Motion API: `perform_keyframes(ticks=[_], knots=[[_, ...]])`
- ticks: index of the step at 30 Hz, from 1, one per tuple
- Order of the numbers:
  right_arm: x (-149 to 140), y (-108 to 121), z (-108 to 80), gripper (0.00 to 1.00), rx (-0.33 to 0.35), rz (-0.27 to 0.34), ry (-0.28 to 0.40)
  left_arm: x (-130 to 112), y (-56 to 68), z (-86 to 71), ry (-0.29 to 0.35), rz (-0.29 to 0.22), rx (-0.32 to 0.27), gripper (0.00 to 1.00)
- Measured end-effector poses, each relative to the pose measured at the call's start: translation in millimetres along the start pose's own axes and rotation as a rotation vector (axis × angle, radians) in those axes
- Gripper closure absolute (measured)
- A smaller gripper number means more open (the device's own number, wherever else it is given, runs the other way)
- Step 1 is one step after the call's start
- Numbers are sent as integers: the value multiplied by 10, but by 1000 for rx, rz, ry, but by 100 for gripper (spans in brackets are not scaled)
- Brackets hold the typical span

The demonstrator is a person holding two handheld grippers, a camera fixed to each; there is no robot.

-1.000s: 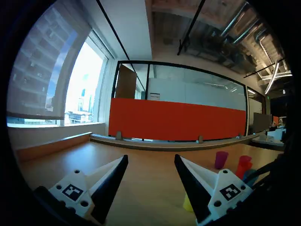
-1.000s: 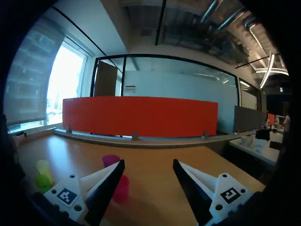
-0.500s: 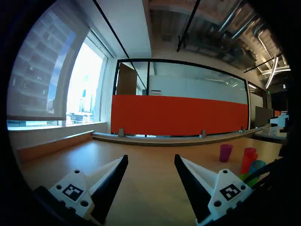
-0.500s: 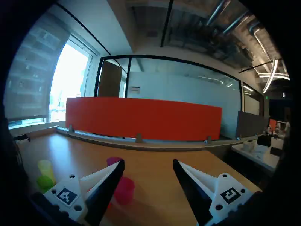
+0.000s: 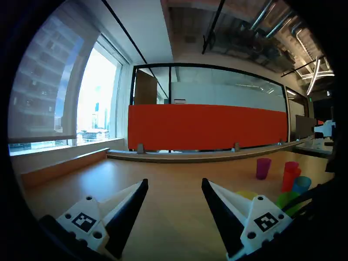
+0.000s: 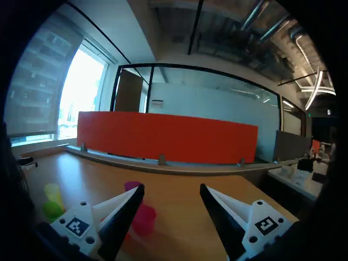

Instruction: Pour water

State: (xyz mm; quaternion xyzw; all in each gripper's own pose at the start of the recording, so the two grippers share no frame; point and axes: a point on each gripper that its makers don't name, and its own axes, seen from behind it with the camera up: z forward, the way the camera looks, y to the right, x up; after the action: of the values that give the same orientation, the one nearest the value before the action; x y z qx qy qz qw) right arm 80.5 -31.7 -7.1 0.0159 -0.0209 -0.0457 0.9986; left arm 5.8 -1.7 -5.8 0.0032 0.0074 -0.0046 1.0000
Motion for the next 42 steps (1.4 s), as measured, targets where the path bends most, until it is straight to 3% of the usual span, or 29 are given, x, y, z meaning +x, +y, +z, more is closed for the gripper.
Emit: perform_keyframes(ticks=[30,42], knots=[[-70,50,-49,0,2,2,0,-44,46,22,-14,8,-11,9],[-19,174,-87,0,-14,-18,49,-51,49,27,-14,8,-11,9]])
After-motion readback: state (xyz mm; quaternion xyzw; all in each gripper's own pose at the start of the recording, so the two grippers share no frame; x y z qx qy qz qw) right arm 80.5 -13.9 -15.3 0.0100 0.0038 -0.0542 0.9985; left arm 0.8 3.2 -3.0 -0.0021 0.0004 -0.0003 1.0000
